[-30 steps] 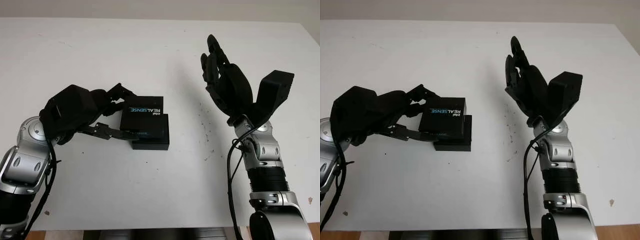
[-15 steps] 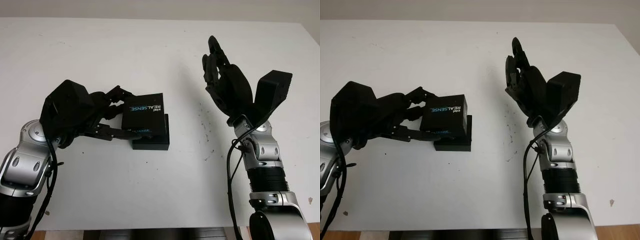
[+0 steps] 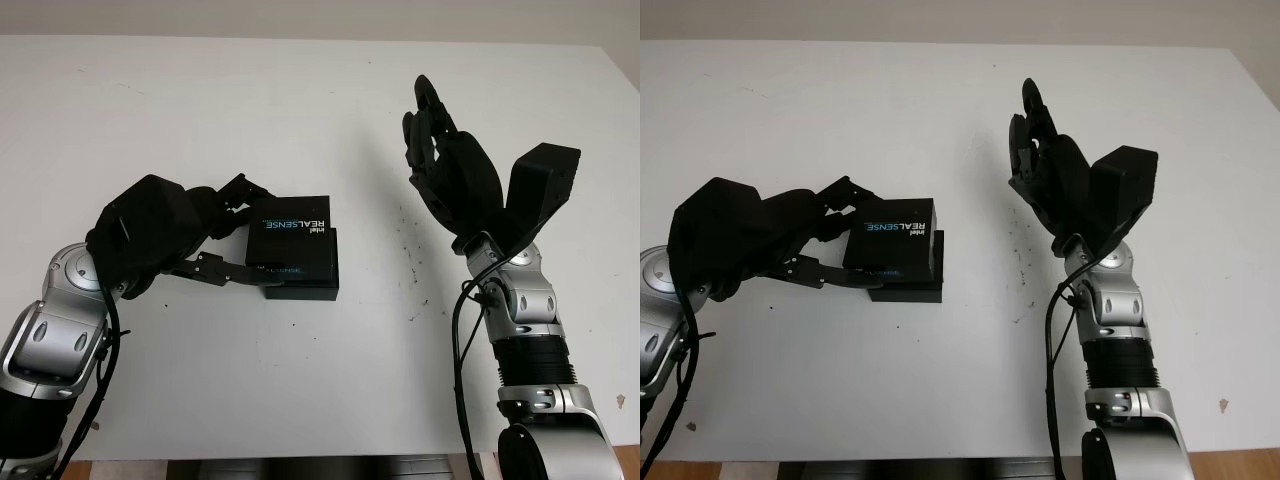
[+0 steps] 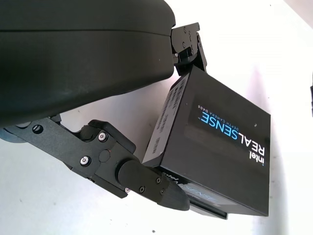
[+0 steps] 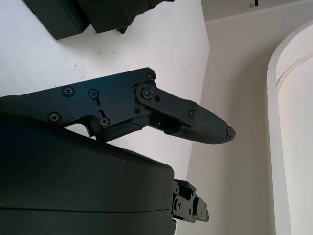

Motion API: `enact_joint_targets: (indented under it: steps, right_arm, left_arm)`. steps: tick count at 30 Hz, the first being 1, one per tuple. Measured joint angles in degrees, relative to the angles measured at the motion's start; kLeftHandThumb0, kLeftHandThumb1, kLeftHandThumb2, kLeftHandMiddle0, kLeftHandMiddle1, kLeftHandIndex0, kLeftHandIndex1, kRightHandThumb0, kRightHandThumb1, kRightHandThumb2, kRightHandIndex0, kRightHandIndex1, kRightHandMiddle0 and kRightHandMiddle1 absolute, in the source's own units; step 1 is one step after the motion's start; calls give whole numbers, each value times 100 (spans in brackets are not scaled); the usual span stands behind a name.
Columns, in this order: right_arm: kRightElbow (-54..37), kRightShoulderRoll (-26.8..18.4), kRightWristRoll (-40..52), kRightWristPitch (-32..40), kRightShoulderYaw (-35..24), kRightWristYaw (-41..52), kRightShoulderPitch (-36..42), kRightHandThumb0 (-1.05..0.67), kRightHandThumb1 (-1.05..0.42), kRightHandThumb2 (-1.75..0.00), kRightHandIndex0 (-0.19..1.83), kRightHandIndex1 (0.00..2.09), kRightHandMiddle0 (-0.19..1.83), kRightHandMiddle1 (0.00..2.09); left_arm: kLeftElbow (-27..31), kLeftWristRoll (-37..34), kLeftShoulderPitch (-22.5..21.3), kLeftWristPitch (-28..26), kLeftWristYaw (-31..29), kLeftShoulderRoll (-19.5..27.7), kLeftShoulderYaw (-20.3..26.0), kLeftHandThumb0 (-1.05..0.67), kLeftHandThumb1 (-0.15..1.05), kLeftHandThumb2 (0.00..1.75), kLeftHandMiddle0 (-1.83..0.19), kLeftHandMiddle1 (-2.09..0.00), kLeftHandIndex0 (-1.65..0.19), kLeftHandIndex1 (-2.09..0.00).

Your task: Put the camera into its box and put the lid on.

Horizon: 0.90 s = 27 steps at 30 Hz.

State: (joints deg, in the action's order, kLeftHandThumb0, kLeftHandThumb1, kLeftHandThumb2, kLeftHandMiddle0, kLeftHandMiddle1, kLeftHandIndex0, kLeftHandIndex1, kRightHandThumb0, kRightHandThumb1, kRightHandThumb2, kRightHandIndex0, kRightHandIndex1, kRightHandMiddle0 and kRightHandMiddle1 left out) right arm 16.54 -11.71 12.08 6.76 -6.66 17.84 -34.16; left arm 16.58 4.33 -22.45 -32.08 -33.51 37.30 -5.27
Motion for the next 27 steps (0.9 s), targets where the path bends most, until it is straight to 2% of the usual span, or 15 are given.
enact_joint_targets:
  steps: [9,18,27]
  right_arm:
    - [0,12,10,0,0,13,0,-72,-105,-71,-19,0,-19,0]
    - [0,21,10,-3,-2,8,0,-72,-105,-71,-19,0,-19,0]
    - [0,28,9,-1,-1,7,0,-71,-105,-72,-19,0,-19,0]
  left_arm:
    - [-13,294,111,479,-23,30,-107,-39,105,25,-15,-6,-16,-172]
    - [-38,263,107,409,-37,-69,-116,-40,105,24,-15,-6,-18,-176]
    - [-31,226,97,258,3,-235,-115,-40,105,23,-15,-6,-19,-170]
